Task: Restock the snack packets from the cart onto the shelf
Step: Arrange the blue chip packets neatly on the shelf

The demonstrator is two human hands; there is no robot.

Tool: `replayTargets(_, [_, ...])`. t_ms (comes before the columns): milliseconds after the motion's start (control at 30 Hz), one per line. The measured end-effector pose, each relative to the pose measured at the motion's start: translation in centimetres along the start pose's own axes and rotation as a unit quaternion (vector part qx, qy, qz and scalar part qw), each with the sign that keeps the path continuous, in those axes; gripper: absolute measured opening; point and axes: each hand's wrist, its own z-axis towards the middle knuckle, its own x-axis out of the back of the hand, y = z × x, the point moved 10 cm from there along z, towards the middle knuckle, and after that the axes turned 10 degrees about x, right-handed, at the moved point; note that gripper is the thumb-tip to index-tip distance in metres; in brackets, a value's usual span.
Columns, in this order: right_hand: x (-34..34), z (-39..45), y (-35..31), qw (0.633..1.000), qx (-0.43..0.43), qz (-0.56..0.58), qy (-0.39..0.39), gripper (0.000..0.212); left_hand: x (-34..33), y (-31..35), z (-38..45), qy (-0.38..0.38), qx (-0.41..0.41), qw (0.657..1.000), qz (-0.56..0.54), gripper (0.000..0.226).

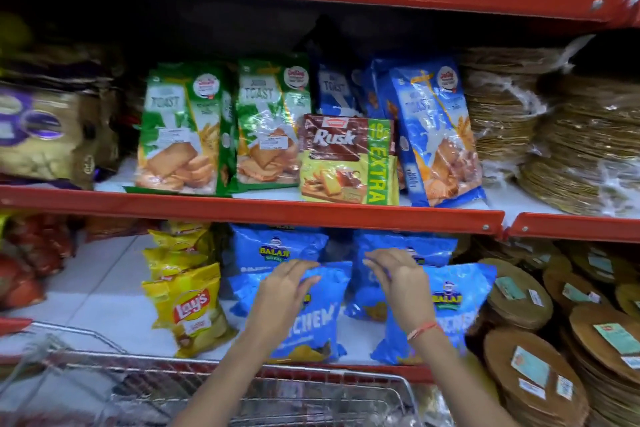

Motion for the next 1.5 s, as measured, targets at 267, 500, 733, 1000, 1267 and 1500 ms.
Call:
replayTargets(267, [-13.3, 6.3, -17.3, 0.982, 0.133, 0.035, -0.129, 0.015, 13.0, -17.2, -1.8, 0.029, 0.167, 0.981, 0.094, 0.025])
replayTargets(500, [-25.7, 7.9, -21.2, 0.91, 0.091, -0.068, -0.399, 0.028, 12.3, -25.1, -0.6, -0.12, 0.23, 0.945, 0.199, 0.034])
replayTargets(733, [-28.3, 8.4, -20.5, 0.909, 0.022, 0.007, -0.415, 0.027, 14.2, -27.9, 0.9, -0.102, 0.234, 0.961, 0.109, 0.011])
replayTargets(1000, [-30.4, 8.1, -22.4, 0.919, 0.002, 0.033, -0.393, 0.028, 15.6, -29.9, 2.6, -0.132, 0.229, 0.952, 0.158, 0.01])
replayTargets(1267, [-22.9, 6.6, -19.8, 0.946, -0.014, 0.074, -0.315, 0.04, 15.8, -25.9, 2.1, -0.075, 0.194, 0.968, 0.142, 0.029])
replayTargets(1500, [-12.6, 4.2, -10.5, 0.961, -0.07, 0.016, -0.268, 0.045, 10.2, -16.1, 2.2, -0.103, 0.121, 0.987, -0.009, 0.037])
